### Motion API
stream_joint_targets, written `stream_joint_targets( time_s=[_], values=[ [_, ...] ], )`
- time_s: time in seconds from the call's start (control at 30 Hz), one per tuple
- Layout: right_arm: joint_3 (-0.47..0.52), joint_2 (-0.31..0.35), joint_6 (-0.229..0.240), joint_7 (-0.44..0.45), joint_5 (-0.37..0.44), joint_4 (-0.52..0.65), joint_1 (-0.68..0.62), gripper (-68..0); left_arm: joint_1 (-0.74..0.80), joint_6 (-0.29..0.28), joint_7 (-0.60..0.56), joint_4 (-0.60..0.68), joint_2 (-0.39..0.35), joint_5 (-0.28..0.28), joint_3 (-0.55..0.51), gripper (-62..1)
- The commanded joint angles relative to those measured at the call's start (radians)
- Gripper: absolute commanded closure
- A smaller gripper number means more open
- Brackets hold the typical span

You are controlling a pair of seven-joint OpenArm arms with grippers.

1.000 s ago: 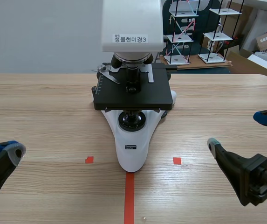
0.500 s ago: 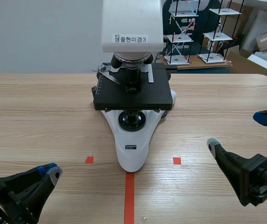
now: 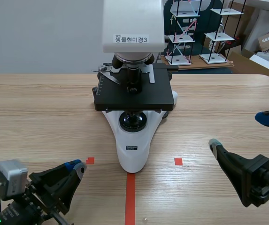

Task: Point at the diaphragm

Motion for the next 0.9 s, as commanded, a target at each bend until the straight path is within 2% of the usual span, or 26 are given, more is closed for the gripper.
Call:
stream_joint_targets(
  time_s=[0.0, 0.23, 0.6, 0.77, 0.87],
  values=[
    [0.011, 0.011, 0.0, 0.014, 0.007, 0.013, 0.0, -67.9, -0.025, -0.007, -0.013, 0.016, 0.013, -0.006, 0.01, -8.3],
    [0.011, 0.011, 0.0, 0.014, 0.007, 0.013, 0.0, -67.9, -0.118, -0.02, 0.084, -0.01, 0.062, -0.003, 0.042, -8.3],
    [0.011, 0.011, 0.0, 0.014, 0.007, 0.013, 0.0, -67.9, -0.185, -0.02, 0.119, -0.011, 0.113, -0.004, 0.042, -8.3],
    [0.011, 0.011, 0.0, 0.014, 0.007, 0.013, 0.0, -67.9, -0.205, -0.02, 0.122, -0.026, 0.139, -0.018, 0.042, -8.3],
    [0.011, 0.011, 0.0, 0.014, 0.007, 0.013, 0.0, -67.9, -0.217, -0.018, 0.122, -0.056, 0.153, -0.076, 0.042, -8.3]
  ],
)
